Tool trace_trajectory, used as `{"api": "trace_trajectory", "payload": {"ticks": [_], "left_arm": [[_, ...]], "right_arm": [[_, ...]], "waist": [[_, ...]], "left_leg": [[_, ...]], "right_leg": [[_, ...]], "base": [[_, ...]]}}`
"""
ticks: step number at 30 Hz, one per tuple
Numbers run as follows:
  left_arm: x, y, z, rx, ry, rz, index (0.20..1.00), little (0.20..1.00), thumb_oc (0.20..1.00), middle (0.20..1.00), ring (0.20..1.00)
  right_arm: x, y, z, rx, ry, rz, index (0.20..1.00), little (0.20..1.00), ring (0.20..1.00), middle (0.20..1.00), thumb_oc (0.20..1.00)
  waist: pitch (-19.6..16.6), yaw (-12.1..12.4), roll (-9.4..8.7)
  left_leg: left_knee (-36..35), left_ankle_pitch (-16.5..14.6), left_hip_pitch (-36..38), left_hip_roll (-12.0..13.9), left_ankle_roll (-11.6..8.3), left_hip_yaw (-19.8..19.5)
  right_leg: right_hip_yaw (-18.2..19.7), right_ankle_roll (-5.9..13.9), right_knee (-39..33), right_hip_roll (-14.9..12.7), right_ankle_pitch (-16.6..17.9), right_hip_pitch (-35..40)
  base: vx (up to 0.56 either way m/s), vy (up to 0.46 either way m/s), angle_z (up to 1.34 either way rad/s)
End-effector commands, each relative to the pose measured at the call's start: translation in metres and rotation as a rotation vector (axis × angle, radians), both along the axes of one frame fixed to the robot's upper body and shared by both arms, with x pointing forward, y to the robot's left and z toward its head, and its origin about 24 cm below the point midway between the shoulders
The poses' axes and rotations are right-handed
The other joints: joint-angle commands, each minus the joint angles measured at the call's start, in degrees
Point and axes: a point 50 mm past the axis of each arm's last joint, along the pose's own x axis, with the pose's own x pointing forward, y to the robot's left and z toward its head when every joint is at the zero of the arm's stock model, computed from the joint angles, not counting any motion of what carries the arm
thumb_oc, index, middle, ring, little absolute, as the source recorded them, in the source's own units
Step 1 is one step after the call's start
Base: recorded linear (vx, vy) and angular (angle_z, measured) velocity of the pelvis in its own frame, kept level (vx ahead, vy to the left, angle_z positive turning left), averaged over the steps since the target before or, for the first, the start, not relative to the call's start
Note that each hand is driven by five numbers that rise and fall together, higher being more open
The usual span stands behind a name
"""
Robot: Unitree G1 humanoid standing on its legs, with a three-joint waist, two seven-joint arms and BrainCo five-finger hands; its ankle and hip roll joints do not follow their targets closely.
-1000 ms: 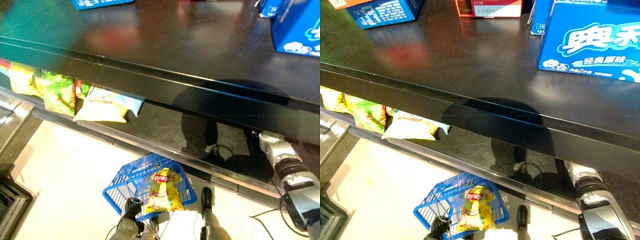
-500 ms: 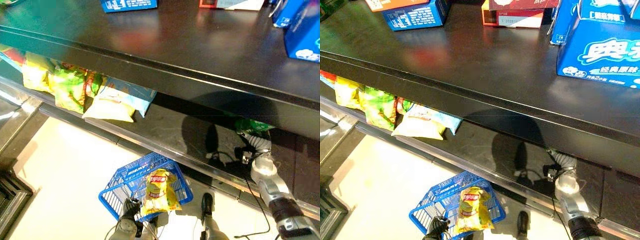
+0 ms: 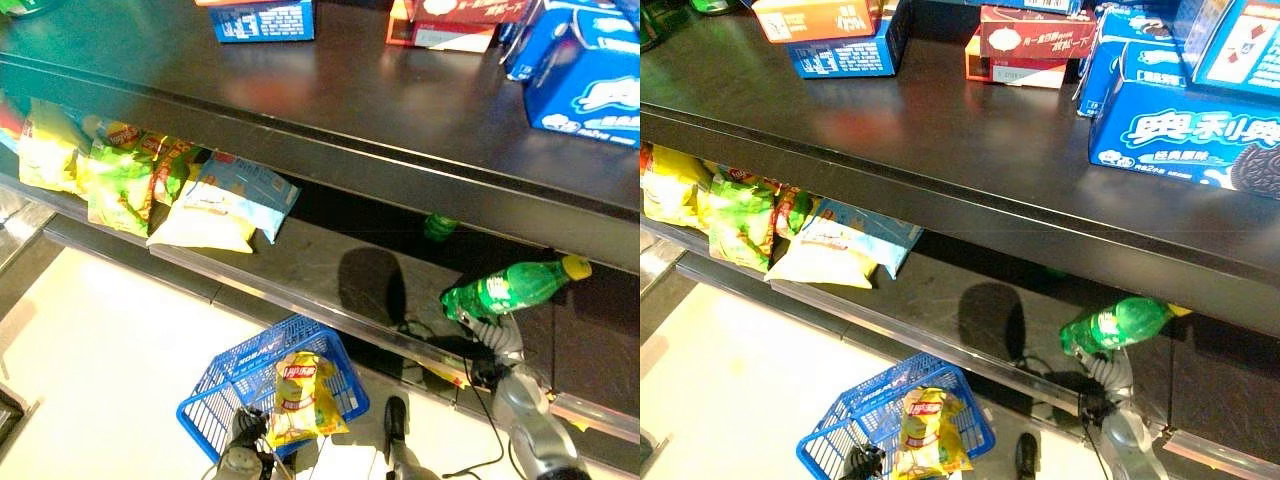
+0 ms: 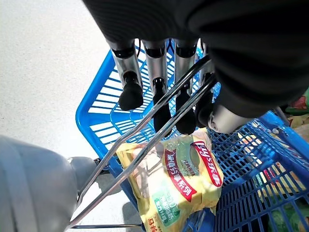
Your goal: Pick up the snacks into the basket
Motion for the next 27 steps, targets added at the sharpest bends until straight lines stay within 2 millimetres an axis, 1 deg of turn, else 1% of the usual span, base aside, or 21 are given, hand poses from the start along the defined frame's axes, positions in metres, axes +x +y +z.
{"api": "trace_trajectory", "payload": {"ticks": [1,3,4,5,6,7,8,10,12,13,15,17,19,20,21,23,25,26,27], "left_arm": [[-0.05,0.042,-0.02,0.188,0.193,-0.002,0.2,0.2,0.2,0.2,0.2],[-0.051,0.045,-0.02,0.188,0.199,0.014,0.2,0.2,0.2,0.2,0.2],[-0.051,0.045,-0.021,0.188,0.2,0.014,0.2,0.2,0.2,0.2,0.2],[-0.053,0.048,-0.021,0.185,0.208,0.024,0.2,0.2,0.2,0.2,0.2],[-0.054,0.049,-0.022,0.185,0.211,0.029,0.2,0.2,0.2,0.2,0.2],[-0.054,0.049,-0.022,0.184,0.212,0.029,0.2,0.2,0.2,0.2,0.2],[-0.056,0.05,-0.022,0.18,0.218,0.035,0.2,0.2,0.2,0.2,0.2],[-0.058,0.052,-0.023,0.175,0.226,0.061,0.2,0.2,0.2,0.2,0.2],[-0.06,0.054,-0.024,0.164,0.237,0.083,0.2,0.2,0.2,0.2,0.2],[-0.06,0.054,-0.024,0.164,0.237,0.083,0.2,0.2,0.2,0.2,0.2],[-0.06,0.058,-0.024,0.155,0.241,0.123,0.2,0.2,0.2,0.2,0.2],[-0.061,0.062,-0.024,0.146,0.239,0.154,0.2,0.2,0.2,0.2,0.2],[-0.058,0.065,-0.022,0.126,0.219,0.201,0.2,0.2,0.2,0.2,0.2],[-0.058,0.065,-0.022,0.126,0.219,0.201,0.2,0.2,0.2,0.2,0.2],[-0.042,0.07,-0.014,0.102,0.148,0.257,0.2,0.2,0.2,0.2,0.2],[-0.042,0.07,-0.014,0.101,0.148,0.258,0.2,0.2,0.2,0.2,0.2],[-0.013,0.071,0.003,0.061,0.009,0.312,0.2,0.2,0.2,0.2,0.2],[-0.012,0.071,0.004,0.061,0.008,0.314,0.2,0.2,0.2,0.2,0.2],[0.0,0.069,0.011,0.053,-0.05,0.3,0.2,0.2,0.2,0.2,0.2]], "right_arm": [[-0.009,0.007,0.026,-0.018,-0.139,0.093,0.2,0.2,0.2,0.2,0.2],[-0.021,0.017,0.028,0.002,-0.149,0.206,0.2,0.2,0.2,0.2,0.2],[-0.021,0.017,0.028,0.002,-0.149,0.206,0.2,0.2,0.2,0.2,0.2],[-0.031,0.021,0.025,-0.003,-0.125,0.281,0.2,0.2,0.2,0.2,0.2],[-0.036,0.022,0.024,-0.023,-0.114,0.316,0.2,0.2,0.2,0.2,0.2],[-0.036,0.022,0.024,-0.024,-0.113,0.316,0.2,0.2,0.2,0.2,0.2],[-0.04,0.023,0.025,-0.082,-0.098,0.357,0.2,0.2,0.2,0.2,0.2],[-0.046,0.024,0.018,-0.074,-0.059,0.379,0.2,0.2,0.2,0.2,0.2],[-0.052,0.026,0.016,-0.135,-0.03,0.433,0.2,0.2,0.2,0.2,0.2],[-0.052,0.026,0.016,-0.135,-0.03,0.433,0.2,0.2,0.2,0.2,0.2],[-0.06,0.03,0.01,-0.196,0.022,0.524,0.2,0.2,0.2,0.2,0.2],[-0.07,0.029,0.0,-0.223,0.095,0.573,0.2,0.2,0.2,0.2,0.2],[-0.075,0.026,-0.008,-0.29,0.161,0.614,0.2,0.2,0.2,0.2,0.2],[-0.075,0.026,-0.008,-0.29,0.161,0.614,0.2,0.2,0.2,0.2,0.2],[-0.079,0.017,-0.023,-0.423,0.279,0.668,0.2,0.2,0.2,0.2,0.2],[-0.079,0.018,-0.023,-0.424,0.278,0.669,0.2,0.2,0.2,0.2,0.2],[-0.075,0.007,-0.044,-0.585,0.404,0.686,0.2,0.2,0.2,0.2,0.2],[-0.075,0.008,-0.044,-0.586,0.402,0.687,0.2,0.2,0.2,0.2,0.2],[-0.071,0.006,-0.048,-0.631,0.424,0.686,0.2,0.2,0.2,0.2,0.2]], "waist": [[-4.15,-0.13,-0.29],[-4.57,-0.51,-0.85],[-4.6,-0.52,-0.84],[-5.08,-0.7,-1.29],[-5.28,-0.79,-1.43],[-5.31,-0.81,-1.42],[-5.59,-0.88,-1.53],[-6.06,-1.08,-1.84],[-6.6,-1.23,-2.08],[-6.6,-1.23,-2.08],[-7.21,-1.41,-2.35],[-7.58,-1.64,-2.53],[-7.78,-1.79,-2.73],[-7.78,-1.79,-2.73],[-7.78,-1.89,-2.94],[-7.79,-1.93,-2.95],[-7.04,-1.89,-3.0],[-7.0,-1.96,-3.04],[-6.69,-1.85,-3.01]], "left_leg": [[0.02,-1.49,-2.75,-1.72,1.84,-0.5],[0.02,-1.54,-2.33,-1.48,1.65,-0.33],[0.02,-1.55,-2.32,-1.48,1.64,-0.34],[0.02,-1.6,-2.02,-1.22,1.5,-0.19],[0.02,-1.65,-1.87,-1.16,1.45,-0.16],[0.02,-1.66,-1.85,-1.15,1.44,-0.17],[0.02,-1.77,-1.62,-0.97,1.36,-0.18],[0.02,-1.84,-1.23,-0.75,1.25,-0.05],[0.02,-1.93,-0.86,-0.52,1.04,0.13],[0.02,-1.93,-0.86,-0.52,1.04,0.13],[0.02,-2.22,-0.32,-0.29,0.87,0.26],[0.02,-2.4,0.06,-0.15,0.8,0.34],[0.02,-2.47,0.17,-0.05,0.67,0.41],[0.02,-2.47,0.17,-0.05,0.67,0.41],[0.02,-2.35,-0.05,0.05,0.52,0.54],[0.02,-2.34,-0.09,0.05,0.52,0.53],[0.02,-1.93,-0.91,0.14,0.39,0.49],[0.02,-1.92,-0.93,0.15,0.39,0.48],[0.02,-1.77,-1.28,0.12,0.39,0.34]], "right_leg": [[0.78,5.85,1.23,-3.69,-2.93,-0.29],[0.85,5.82,1.25,-3.48,-3.11,0.05],[0.85,5.82,1.25,-3.48,-3.12,0.07],[0.79,5.79,1.25,-3.31,-3.31,0.38],[0.82,5.77,1.25,-3.18,-3.42,0.57],[0.81,5.77,1.24,-3.18,-3.42,0.59],[0.77,5.77,1.26,-3.05,-3.64,0.78],[0.86,5.74,1.32,-2.87,-3.76,1.12],[0.87,5.7,1.37,-2.69,-4.08,1.49],[0.87,5.7,1.37,-2.69,-4.08,1.49],[0.89,5.61,1.83,-2.45,-4.59,1.79],[0.82,5.59,2.07,-2.38,-4.86,1.99],[0.77,5.6,2.19,-2.29,-5.02,2.04],[0.77,5.6,2.19,-2.29,-5.02,2.04],[0.74,5.67,1.88,-2.23,-4.73,1.81],[0.74,5.67,1.87,-2.23,-4.72,1.78],[0.57,5.82,1.27,-2.24,-3.94,1.08],[0.56,5.82,1.26,-2.23,-3.92,1.06],[0.53,5.83,1.21,-2.24,-3.72,0.8]], "base": [[0.0,0.0,0.0],[0.0,-0.007,-0.02],[0.0,0.0,0.0],[0.0,0.0,0.0],[0.02,-0.018,-0.03],[0.0,0.0,0.0],[0.03,-0.013,-0.03],[0.03,-0.019,-0.05],[0.03,-0.014,-0.05],[0.03,-0.013,-0.05],[0.03,-0.013,-0.07],[0.03,-0.008,-0.1],[0.01,-0.002,-0.02],[0.0,0.0,0.0],[0.0,0.0,0.0],[0.0,0.0,0.0],[-0.03,-0.017,0.0],[-0.03,-0.015,-0.04],[-0.04,-0.006,-0.03]]}}
